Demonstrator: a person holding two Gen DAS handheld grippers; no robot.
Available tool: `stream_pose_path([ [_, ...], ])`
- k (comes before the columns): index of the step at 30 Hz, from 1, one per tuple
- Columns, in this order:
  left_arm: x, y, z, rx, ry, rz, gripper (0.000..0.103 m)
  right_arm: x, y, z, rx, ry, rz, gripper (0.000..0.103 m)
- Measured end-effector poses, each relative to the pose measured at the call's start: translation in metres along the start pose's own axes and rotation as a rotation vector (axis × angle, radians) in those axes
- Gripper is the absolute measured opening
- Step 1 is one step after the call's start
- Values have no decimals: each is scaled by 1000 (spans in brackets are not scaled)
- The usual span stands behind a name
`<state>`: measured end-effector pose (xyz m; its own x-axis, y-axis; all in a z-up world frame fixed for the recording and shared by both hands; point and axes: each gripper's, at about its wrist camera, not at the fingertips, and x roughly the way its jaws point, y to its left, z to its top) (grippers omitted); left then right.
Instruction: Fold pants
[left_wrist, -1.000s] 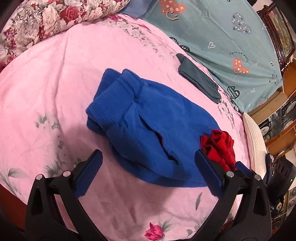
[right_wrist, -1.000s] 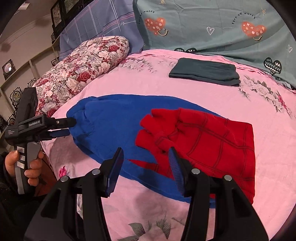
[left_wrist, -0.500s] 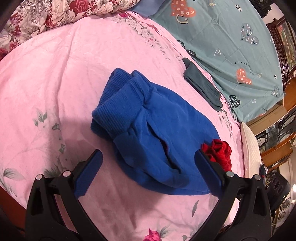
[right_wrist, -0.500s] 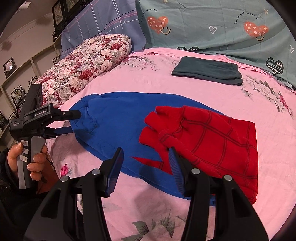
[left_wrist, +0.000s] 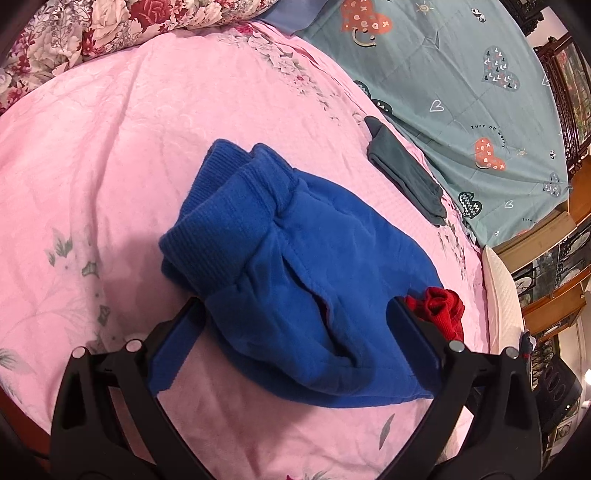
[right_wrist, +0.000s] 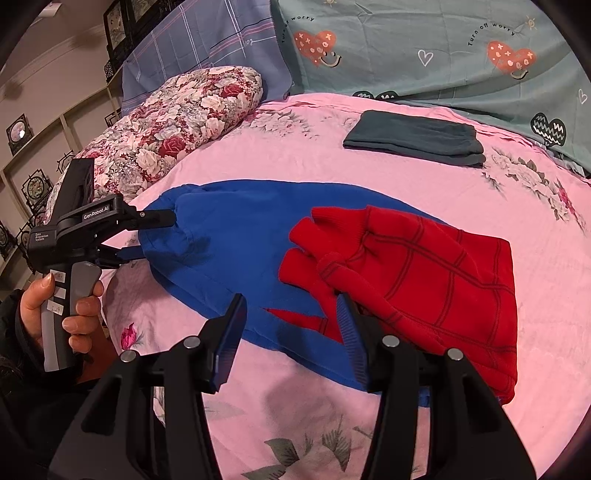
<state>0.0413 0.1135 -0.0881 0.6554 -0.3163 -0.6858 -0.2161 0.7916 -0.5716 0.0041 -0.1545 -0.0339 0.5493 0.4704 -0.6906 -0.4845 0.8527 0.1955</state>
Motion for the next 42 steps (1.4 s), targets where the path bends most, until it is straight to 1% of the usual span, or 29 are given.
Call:
stream_pose_path([
  [3,2,-1,1,2,-6,19,82,0,-1,-1,3,-1,0,52],
  [5,6,0,1,5,11,17,37,-1,-2,-1,3,-5,0,52],
  [6,9,0,1,6,27,15,29,-1,-1,-1,2,-7,0,52],
  [9,11,1,1,3,31,18,28,-2,-2,-1,2,-8,-1,52],
  [10,10,0,1,5,29,17,26,-2,-2,-1,3,-8,-1,52],
  [13,4,-5,1,19,6,6,16,-3,-3,-1,6,-10,-3,52],
  [14,0,-9,1,30,-9,4,15,-4,-4,-2,8,-13,-3,52],
  [16,-7,-19,1,60,-36,2,14,-6,-6,-1,13,-20,1,52],
  [18,-15,-35,2,111,-63,4,14,-10,-11,-1,25,-37,17,52],
  [21,-23,-77,1,225,-94,-10,13,-26,-26,2,65,-95,11,52],
  [23,-28,-119,-1,329,-108,-44,13,-48,-43,4,108,-160,-8,52],
  [24,-28,-147,-5,396,-108,-68,13,-60,-50,3,125,-192,-24,52],
  [27,-22,-216,-27,564,-81,-141,13,-103,-84,-1,202,-301,-97,52],
  [28,-16,-242,-43,634,-51,-179,13,-116,-96,-4,233,-328,-122,52],
  [29,-7,-260,-57,691,-15,-200,14,-129,-110,-10,268,-347,-154,52],
  [30,7,-275,-73,747,35,-208,14,-136,-119,-15,293,-353,-176,52],
  [31,29,-288,-89,795,113,-202,14,-142,-131,-21,326,-349,-198,52],
  [32,50,-292,-99,814,177,-186,15,-143,-144,-28,362,-325,-213,52],
  [33,72,-291,-106,813,239,-167,15,-141,-152,-33,385,-301,-215,52],
  [34,96,-285,-111,781,311,-152,15,-139,-159,-39,406,-282,-221,52],
  [35,107,-279,-114,756,360,-155,15,-135,-166,-45,423,-261,-230,52],
  [36,111,-274,-116,741,388,-168,16,-132,-169,-48,432,-247,-224,52],
  [37,105,-273,-120,749,399,-202,27,-129,-170,-50,439,-239,-209,52],
  [38,95,-275,-123,772,397,-227,54,-126,-171,-51,440,-233,-189,52],
  [39,79,-277,-124,797,369,-255,66,-124,-171,-50,438,-229,-176,52],
  [40,58,-276,-125,817,316,-289,75,-122,-170,-46,433,-228,-155,56],
  [41,38,-274,-124,828,276,-318,75,-119,-168,-40,424,-232,-125,59],
  [42,22,-271,-122,835,255,-346,75,-118,-164,-36,415,-235,-102,65],
])
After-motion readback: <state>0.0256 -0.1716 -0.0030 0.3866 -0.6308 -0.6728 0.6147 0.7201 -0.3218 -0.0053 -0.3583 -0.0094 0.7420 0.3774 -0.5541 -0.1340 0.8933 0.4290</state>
